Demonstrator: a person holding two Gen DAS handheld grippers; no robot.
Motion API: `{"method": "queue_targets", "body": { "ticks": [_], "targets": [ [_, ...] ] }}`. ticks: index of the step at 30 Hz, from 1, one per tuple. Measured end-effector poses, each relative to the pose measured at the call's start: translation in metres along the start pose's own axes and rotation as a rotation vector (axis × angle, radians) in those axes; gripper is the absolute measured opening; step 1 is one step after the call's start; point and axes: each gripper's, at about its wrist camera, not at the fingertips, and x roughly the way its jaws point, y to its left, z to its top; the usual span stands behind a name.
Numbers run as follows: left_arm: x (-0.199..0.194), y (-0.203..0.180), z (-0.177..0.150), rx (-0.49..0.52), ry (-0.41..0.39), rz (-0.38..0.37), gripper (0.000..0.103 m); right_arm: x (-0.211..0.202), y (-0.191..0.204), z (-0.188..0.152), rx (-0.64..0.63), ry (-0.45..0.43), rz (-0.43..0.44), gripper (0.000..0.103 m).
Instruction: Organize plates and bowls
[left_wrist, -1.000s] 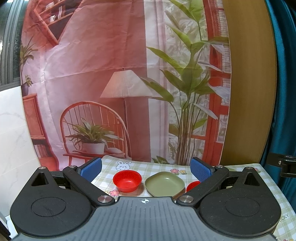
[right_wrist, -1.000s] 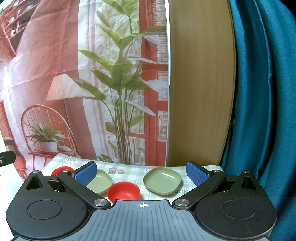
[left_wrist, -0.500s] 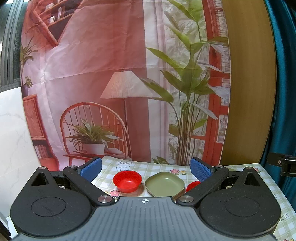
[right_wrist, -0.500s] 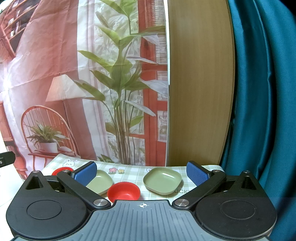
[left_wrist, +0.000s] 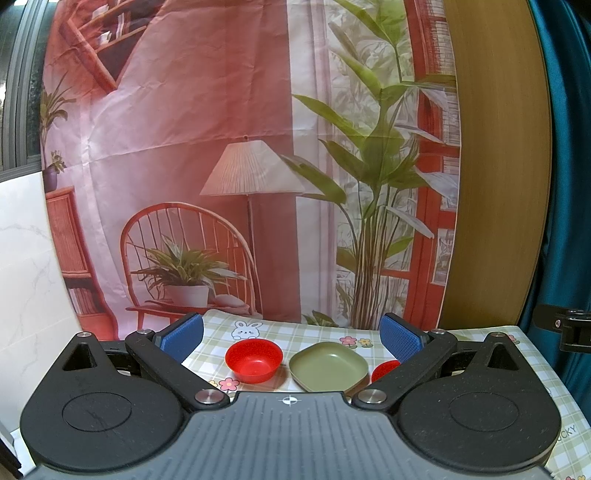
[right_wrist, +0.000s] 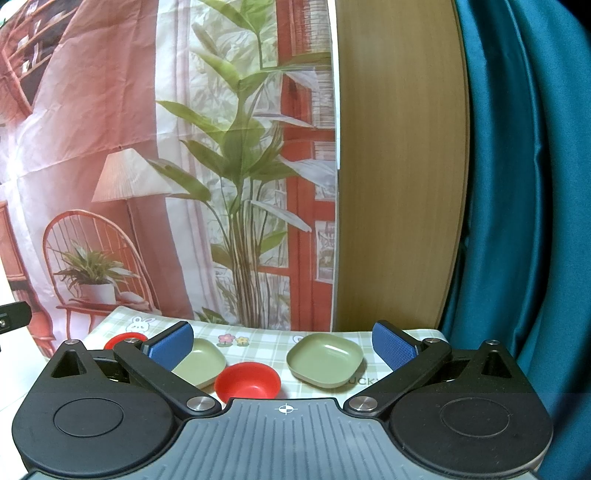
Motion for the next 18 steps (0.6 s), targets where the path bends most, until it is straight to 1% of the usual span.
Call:
{"method": "queue_targets", "body": {
  "ticks": [18],
  "targets": [
    [0.0,0.0004,0.0003,-0.002,0.0,0.003,0.103,-0.0008,-0.0006,-0.0015,0.002,-0.001,0.0,0.103]
  ]
}}
